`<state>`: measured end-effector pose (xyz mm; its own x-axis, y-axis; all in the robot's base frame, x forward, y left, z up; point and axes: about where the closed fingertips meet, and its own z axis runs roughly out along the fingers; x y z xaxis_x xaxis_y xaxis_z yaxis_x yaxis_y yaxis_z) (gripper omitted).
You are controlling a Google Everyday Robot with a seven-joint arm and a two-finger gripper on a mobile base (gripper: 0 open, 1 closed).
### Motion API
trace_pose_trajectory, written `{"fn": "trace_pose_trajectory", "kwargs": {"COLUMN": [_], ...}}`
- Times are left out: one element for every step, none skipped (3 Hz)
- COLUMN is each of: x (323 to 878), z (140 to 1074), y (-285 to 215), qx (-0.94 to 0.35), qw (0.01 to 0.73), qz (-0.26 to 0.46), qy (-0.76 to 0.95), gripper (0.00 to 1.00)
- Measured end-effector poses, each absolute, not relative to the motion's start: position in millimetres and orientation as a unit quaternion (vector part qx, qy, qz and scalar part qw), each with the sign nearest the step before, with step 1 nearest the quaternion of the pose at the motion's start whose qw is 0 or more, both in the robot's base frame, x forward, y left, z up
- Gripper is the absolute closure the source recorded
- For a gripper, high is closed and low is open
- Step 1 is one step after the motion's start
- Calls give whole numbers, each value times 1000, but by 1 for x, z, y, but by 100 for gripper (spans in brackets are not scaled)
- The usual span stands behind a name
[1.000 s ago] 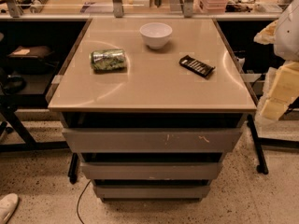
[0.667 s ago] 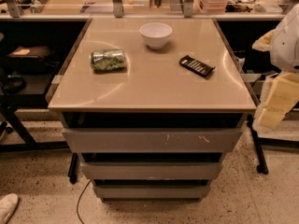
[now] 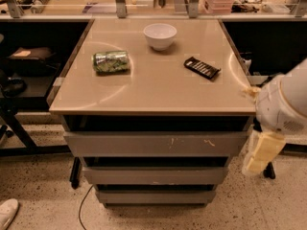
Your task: Open top drawer
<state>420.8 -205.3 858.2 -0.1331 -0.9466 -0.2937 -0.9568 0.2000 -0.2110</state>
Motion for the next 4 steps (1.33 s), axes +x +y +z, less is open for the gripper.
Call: {"fn": "trace_pose_trajectory", "kwargs": {"x": [419,422,422,424], "z": [795,793,793,773], "y": [-204,-204,-204,-199], "qx": [-657,-670,-670,-678], "qw": [210,217,217,214], "qz": [37,27,27,31], "qy": [723,709,709,703], "gripper": [0,0,0,0]}}
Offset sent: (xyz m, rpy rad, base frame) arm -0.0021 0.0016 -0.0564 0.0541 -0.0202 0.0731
